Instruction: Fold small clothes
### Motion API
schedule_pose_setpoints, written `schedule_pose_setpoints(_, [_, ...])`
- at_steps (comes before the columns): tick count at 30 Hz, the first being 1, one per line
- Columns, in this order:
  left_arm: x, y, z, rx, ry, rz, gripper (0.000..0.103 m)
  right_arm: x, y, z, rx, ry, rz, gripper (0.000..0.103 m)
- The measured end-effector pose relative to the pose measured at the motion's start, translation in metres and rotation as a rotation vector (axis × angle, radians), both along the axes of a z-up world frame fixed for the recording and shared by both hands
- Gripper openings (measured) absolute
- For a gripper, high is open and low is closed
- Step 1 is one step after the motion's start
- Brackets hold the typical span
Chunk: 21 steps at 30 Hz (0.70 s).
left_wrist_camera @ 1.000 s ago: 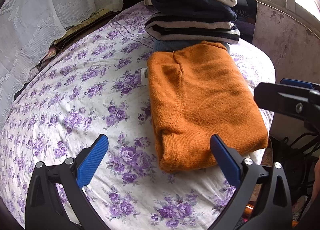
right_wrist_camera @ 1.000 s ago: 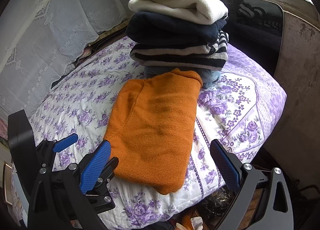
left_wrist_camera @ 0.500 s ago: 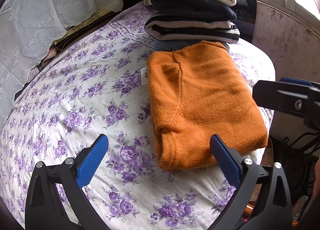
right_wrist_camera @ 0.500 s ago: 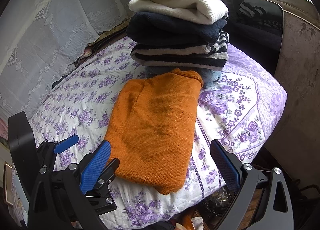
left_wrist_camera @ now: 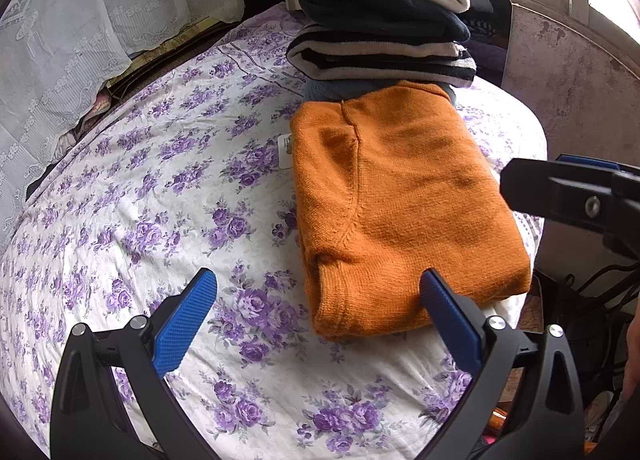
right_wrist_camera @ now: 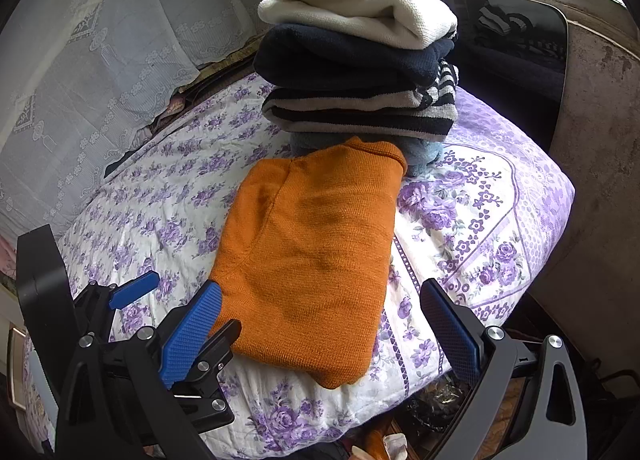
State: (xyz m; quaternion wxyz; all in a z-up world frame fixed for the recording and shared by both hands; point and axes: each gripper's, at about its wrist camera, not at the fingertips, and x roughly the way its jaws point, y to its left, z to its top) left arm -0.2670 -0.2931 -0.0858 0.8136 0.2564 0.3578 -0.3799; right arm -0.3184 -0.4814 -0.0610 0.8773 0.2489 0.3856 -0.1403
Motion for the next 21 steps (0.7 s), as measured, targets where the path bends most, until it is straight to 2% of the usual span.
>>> schedule_pose_setpoints(21, [0.0008, -0.0016, 0.0000, -0.003, 0.012, 0.009, 0.099, 0.0029, 0.0000, 0.0014, 0.004, -0.004, 0.003, 0.100])
